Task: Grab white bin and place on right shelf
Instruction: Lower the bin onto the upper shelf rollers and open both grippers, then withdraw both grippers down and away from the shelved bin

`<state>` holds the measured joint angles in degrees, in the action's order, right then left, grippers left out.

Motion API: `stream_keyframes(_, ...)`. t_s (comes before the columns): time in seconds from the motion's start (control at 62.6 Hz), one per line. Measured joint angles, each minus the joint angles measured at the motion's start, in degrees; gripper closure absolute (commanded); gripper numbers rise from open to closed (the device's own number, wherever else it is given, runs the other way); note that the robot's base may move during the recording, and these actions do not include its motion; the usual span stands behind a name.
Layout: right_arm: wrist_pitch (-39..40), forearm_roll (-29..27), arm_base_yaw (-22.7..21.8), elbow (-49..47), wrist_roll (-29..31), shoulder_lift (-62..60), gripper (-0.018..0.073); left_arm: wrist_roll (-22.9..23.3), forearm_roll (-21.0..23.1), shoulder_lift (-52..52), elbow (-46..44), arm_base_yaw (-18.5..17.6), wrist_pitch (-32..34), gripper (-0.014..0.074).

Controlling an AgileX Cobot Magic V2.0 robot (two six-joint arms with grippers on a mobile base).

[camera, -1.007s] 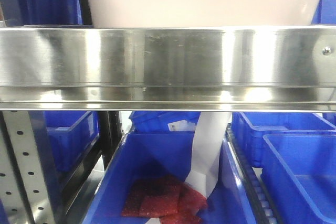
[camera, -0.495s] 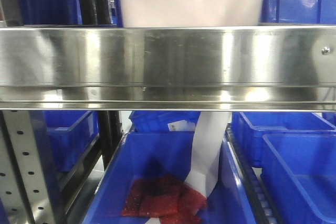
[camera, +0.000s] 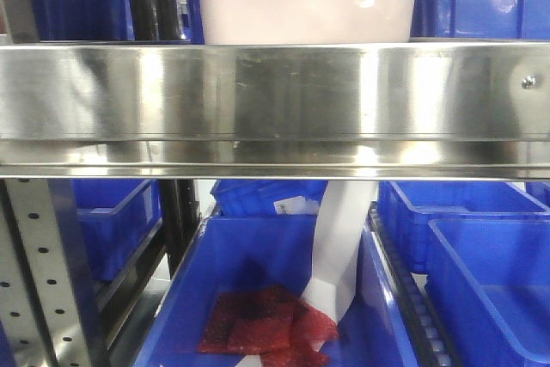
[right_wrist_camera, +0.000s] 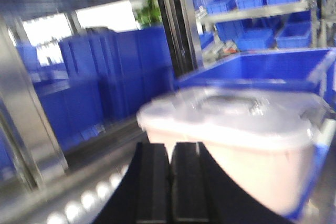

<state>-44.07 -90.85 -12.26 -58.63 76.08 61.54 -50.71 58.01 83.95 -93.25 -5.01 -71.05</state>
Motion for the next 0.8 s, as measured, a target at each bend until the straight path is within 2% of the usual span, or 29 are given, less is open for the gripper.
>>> stream_keyframes(0.08,1.3,6.9,0.0,0.0,-4.1,-2.2,0.0489,4.5,-7.4,-0.9,0.0,0.0,0.0,0.0713)
stream_keyframes(0.208,3.7,22.3,0.0,0.0,-14.0,-6.2,0.0489,18.1,-25.5,-3.4,0.0,0.0,0.3,0.0713)
stream_keyframes(0.272,4.2,30.6,0.0,0.0,-20.0,-8.1,0.0489,22.6,-31.8,-4.6,0.0,0.0,0.6,0.0713)
stream_keyframes(0.32,4.2,36.5,0.0,0.0,-24.5,-9.4,0.0489,25.3,-35.0,-5.8,0.4,0.0,1.6,0.0713)
stream_keyframes(0.431,4.2,49.8,0.0,0.3,-36.3,-11.8,0.0489,29.5,-38.8,-8.7,2.3,0.0,4.6,0.0713)
stream_keyframes(0.591,4.2,63.3,0.0,4.9,-51.6,-16.3,0.0489,31.4,-41.0,-15.5,11.1,0.0,12.5,0.0713)
stream_keyframes(0.671,4.3,66.6,0.0,8.5,-55.8,-19.5,0.0489,31.6,-41.2,-20.1,18.1,0.0,17.3,0.0713)
stream_keyframes(0.799,4.7,68.3,0.0,15.1,-58.4,-24.9,0.0489,31.7,-41.2,-27.9,30.0,0.0,26.8,0.0713)
